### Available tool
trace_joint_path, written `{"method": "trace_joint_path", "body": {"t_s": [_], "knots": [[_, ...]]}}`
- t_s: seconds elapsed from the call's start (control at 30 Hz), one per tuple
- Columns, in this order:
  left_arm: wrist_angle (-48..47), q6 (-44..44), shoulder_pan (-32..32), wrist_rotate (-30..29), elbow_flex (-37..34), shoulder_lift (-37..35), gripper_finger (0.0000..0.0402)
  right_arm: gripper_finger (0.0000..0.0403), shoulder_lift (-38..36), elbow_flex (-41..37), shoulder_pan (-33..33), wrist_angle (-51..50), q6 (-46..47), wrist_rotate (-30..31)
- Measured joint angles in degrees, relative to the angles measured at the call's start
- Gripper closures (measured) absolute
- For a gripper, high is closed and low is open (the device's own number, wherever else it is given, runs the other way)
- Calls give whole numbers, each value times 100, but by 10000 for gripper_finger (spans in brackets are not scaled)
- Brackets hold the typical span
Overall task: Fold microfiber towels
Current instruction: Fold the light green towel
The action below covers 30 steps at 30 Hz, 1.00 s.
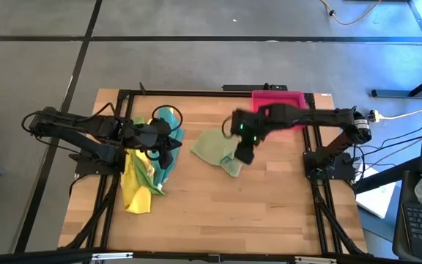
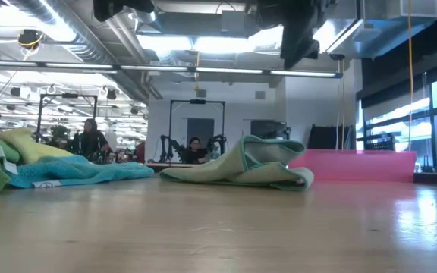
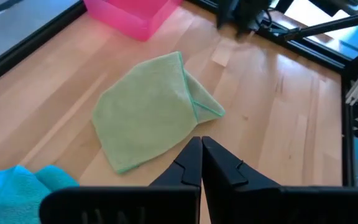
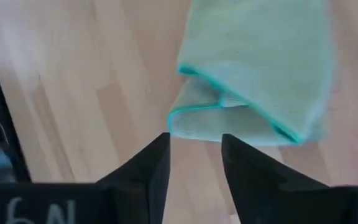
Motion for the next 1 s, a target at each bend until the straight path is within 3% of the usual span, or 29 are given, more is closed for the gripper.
{"method": "trace_joint_path", "body": {"t_s": [0.1, 0.2, 0.33, 0.5, 0.77, 1.0], "knots": [[0, -19, -85, -98, 0, 19, 401, 256, 22, -493, 404, 810, -562, 560], [7, -166, -135, -130, 0, 18, 401, 256, 22, -821, 675, 1845, -1746, 1119], [5, -270, -214, -151, 0, 18, 401, 256, 156, -961, 875, 2307, -3090, 2058], [4, -377, -376, -151, 0, 18, 401, 256, 483, -1114, 881, 2053, -3587, 1776], [4, -713, -544, -206, 0, 16, 401, 256, 1092, -1117, 884, 2790, -4001, 1826], [-2, -900, -740, -206, 0, 16, 401, 256, 1591, -1120, 725, 2553, -4458, 1921]]}}
